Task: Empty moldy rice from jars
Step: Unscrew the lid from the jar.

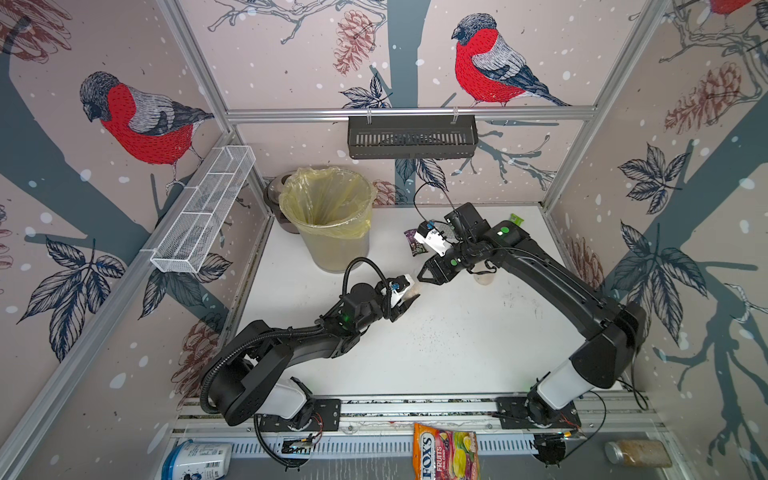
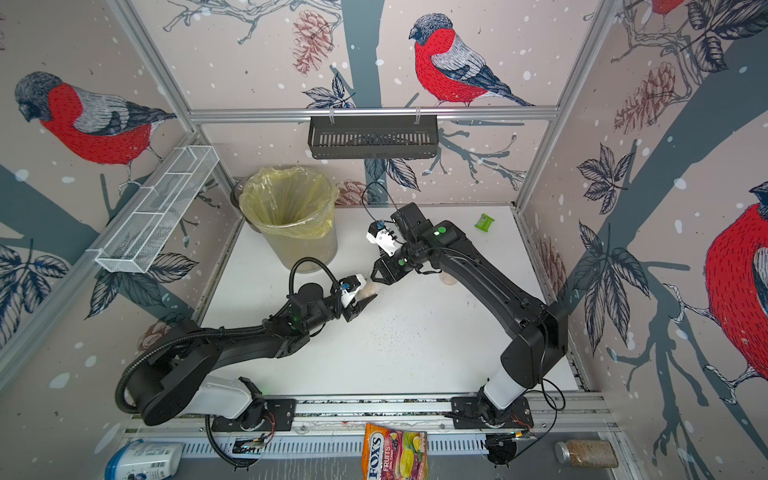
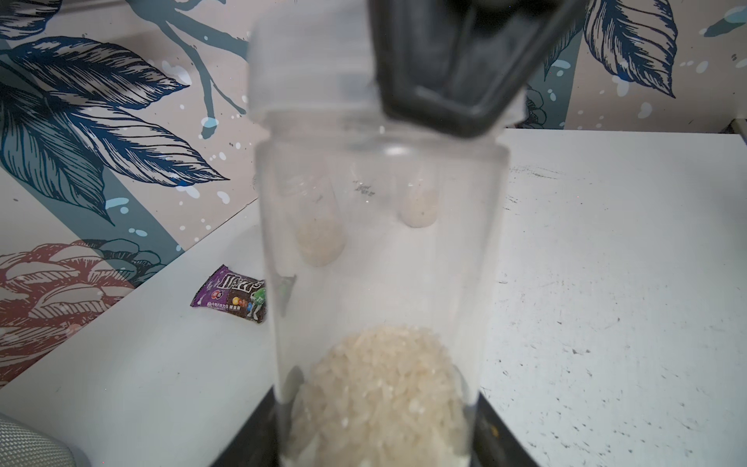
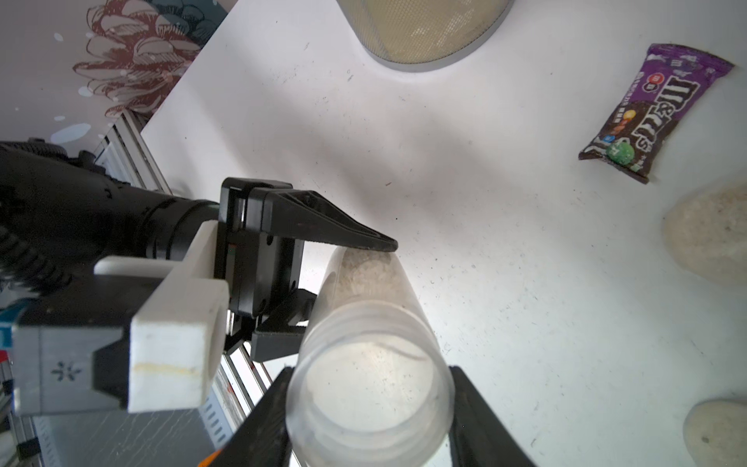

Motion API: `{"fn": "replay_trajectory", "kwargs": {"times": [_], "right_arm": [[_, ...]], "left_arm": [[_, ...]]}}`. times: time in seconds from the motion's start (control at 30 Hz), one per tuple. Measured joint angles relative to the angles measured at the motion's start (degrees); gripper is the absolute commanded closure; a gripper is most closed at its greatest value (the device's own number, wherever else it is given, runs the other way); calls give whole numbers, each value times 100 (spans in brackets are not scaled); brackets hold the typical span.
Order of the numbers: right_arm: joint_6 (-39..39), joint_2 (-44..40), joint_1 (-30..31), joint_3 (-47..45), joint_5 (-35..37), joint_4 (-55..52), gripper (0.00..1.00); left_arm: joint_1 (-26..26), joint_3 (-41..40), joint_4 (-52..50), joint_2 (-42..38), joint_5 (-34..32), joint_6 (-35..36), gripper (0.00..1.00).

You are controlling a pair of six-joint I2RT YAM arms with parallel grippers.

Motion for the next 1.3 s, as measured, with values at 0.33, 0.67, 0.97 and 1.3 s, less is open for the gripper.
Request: {"fn": "replay_trajectory", "kwargs": {"times": [0.33,0.67,0.97,1.3], "right_arm": [[-960,33,-210,37,-334,-232,51],[-1576,-48,-98,-55,-236,-219,44],[-1628,120,-85,-76,-284,-133,37],[-1561,131,-44,-299,-367,249,32]], "left_arm": [[0,42,31,83,129,0,100],[13,66,81,179,295,-9,100],[22,120,-385,50,278,2,100],[22,105,-557,-83,267,0,100]]}}
